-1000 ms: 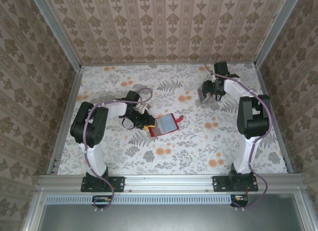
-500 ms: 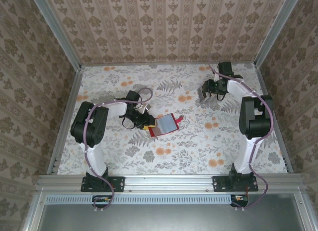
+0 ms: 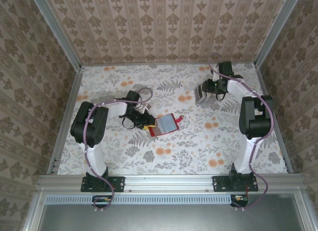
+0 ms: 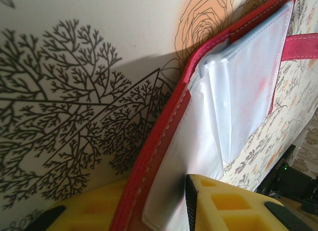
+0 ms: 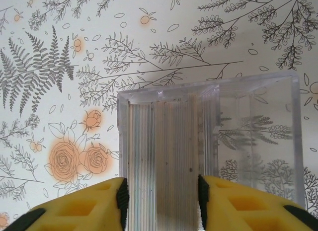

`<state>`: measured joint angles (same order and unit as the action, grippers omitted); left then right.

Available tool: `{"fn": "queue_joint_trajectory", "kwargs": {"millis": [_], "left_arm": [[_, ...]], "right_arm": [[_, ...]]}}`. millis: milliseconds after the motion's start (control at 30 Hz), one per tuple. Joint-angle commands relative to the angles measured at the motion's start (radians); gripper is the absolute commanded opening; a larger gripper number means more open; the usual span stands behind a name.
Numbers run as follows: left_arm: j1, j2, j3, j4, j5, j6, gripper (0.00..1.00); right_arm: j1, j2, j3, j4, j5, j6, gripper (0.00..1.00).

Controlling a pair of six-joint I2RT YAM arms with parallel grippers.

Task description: Put the credit cards into the card holder

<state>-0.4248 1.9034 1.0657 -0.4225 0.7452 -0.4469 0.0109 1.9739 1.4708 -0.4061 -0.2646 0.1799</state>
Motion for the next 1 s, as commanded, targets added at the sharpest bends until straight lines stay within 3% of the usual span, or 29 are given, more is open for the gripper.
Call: {"fn": "queue_joint_trajectory", "kwargs": {"millis": [0, 667, 867, 967], "left_arm": [[-0.01, 0.046, 0.0, -0.013, 0.007, 0.032, 0.32], [-0.02, 0.038, -0.016, -0.023, 0.012, 0.05, 0.32], [-0.02, 0.028, -0.006, -0.053, 0.012, 0.082, 0.32], [-0.006, 0.013, -0.011, -0.041, 0.042, 0.08, 0.34]], "right_arm": [[0.002, -0.053, 0.003, 0.01, -0.038, -0.02, 0.4], [-0.003, -0.087, -0.01, -0.028, -0.016, -0.019, 0.0], [-0.009, -0.165, -0.041, -0.017, 0.056, 0.038, 0.0], [-0.011, -0.264, -0.103, 0.024, 0.165, 0.081, 0.0]]}}
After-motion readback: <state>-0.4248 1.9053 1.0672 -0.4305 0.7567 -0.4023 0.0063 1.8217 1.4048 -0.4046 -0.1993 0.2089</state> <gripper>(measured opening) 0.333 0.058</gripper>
